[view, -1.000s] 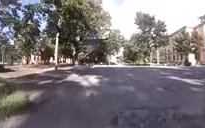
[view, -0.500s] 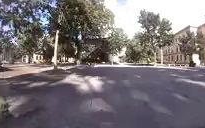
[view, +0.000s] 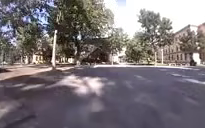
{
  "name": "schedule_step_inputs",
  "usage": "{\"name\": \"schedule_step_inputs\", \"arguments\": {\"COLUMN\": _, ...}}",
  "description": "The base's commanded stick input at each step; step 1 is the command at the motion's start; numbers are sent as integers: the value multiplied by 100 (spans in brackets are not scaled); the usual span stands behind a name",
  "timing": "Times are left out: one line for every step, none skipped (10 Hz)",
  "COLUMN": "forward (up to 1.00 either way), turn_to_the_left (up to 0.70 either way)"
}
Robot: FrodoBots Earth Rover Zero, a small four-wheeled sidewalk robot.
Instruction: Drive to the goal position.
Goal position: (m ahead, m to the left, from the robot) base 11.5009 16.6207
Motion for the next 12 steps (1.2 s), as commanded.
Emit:
{"name": "schedule_step_inputs", "arguments": {"forward": 100, "turn_to_the_left": 0}}
{"name": "schedule_step_inputs", "arguments": {"forward": 100, "turn_to_the_left": 0}}
{"name": "schedule_step_inputs", "arguments": {"forward": 100, "turn_to_the_left": 0}}
{"name": "schedule_step_inputs", "arguments": {"forward": 100, "turn_to_the_left": 0}}
{"name": "schedule_step_inputs", "arguments": {"forward": 100, "turn_to_the_left": 0}}
{"name": "schedule_step_inputs", "arguments": {"forward": 100, "turn_to_the_left": 0}}
{"name": "schedule_step_inputs", "arguments": {"forward": 100, "turn_to_the_left": 22}}
{"name": "schedule_step_inputs", "arguments": {"forward": 100, "turn_to_the_left": 40}}
{"name": "schedule_step_inputs", "arguments": {"forward": 100, "turn_to_the_left": 40}}
{"name": "schedule_step_inputs", "arguments": {"forward": 100, "turn_to_the_left": 40}}
{"name": "schedule_step_inputs", "arguments": {"forward": 100, "turn_to_the_left": 40}}
{"name": "schedule_step_inputs", "arguments": {"forward": 100, "turn_to_the_left": 40}}
